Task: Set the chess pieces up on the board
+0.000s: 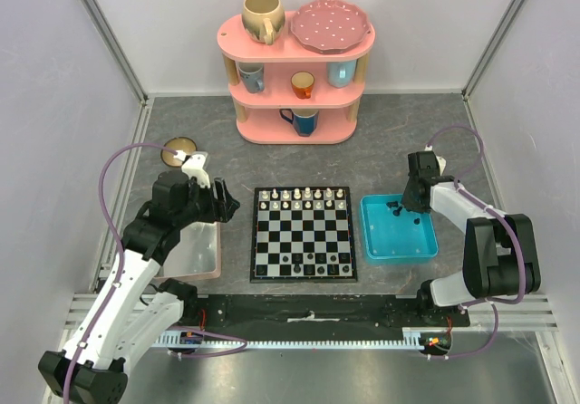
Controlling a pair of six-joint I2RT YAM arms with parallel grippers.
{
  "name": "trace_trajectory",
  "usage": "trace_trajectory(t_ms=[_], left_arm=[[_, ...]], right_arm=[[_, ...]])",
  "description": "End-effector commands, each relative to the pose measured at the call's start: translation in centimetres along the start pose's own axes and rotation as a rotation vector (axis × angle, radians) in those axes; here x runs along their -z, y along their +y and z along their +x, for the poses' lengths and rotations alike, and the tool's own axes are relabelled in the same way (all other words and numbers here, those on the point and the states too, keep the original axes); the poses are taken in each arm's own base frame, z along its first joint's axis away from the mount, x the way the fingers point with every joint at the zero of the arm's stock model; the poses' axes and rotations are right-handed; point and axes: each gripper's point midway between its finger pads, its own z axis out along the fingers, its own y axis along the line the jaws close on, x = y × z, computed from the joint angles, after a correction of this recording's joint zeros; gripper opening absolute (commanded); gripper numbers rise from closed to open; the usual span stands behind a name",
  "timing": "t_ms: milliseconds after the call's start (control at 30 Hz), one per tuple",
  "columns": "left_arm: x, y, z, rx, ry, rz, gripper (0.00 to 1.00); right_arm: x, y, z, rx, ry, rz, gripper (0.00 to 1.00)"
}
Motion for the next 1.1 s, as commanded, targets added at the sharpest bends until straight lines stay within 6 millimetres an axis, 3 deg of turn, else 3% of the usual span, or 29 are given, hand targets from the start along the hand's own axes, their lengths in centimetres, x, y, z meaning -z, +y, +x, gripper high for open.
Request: trace_trajectory(t_ms=[0, 367, 567, 700, 833, 867, 933, 967, 1033, 1067], left_arm=[[0.0, -0.2, -0.2, -0.006, -0.015, 0.004, 0.68], [0.1, -0.1, -0.2, -0.008, -0.023, 0.001, 0.68], [0.3, -0.2, -0.3, -0.009, -0.036, -0.001, 0.68], [0.2, -0.1, -0.2, -0.009, -0.029, 0.000, 0.68], [-0.1, -0.1, 0.0, -0.008, -0.017, -0.001, 0.68], [-0.2, -0.1, 0.1, -0.008, -0.013, 0.000, 0.68], [-0.3, -0.1, 0.2, -0.007, -0.007, 0.000, 0.68], [-0.4, -0.1, 0.3, -0.007, -0.001, 0.001, 0.68], [-0.6, -0.1, 0.5, -0.007, 0.006, 0.002, 0.68], [-0.6, -0.1, 0.5, -0.007, 0.006, 0.001, 0.68]], right_arm=[[0.0, -0.2, -0.3, 0.009, -0.019, 0.003, 0.17], [1.1, -0.1, -0.2, 0.006, -0.010, -0.019, 0.07], [3.5, 0.0, 0.6, 0.018, 0.009, -0.072, 0.08], [6.6, 0.9, 0.7, 0.026, -0.011, -0.152, 0.06], [10.3, 4.3, 0.1, 0.067, -0.057, -0.243, 0.06], [11.4, 6.2, 1.1, 0.126, -0.051, -0.285, 0.06], [13.3, 9.1, 1.0, 0.138, -0.069, -0.336, 0.05], [14.1, 11.2, 2.5, 0.201, -0.056, -0.369, 0.06], [16.0, 14.0, 2.9, 0.217, -0.066, -0.421, 0.05], [16.5, 15.7, 4.5, 0.278, -0.062, -0.428, 0.05]])
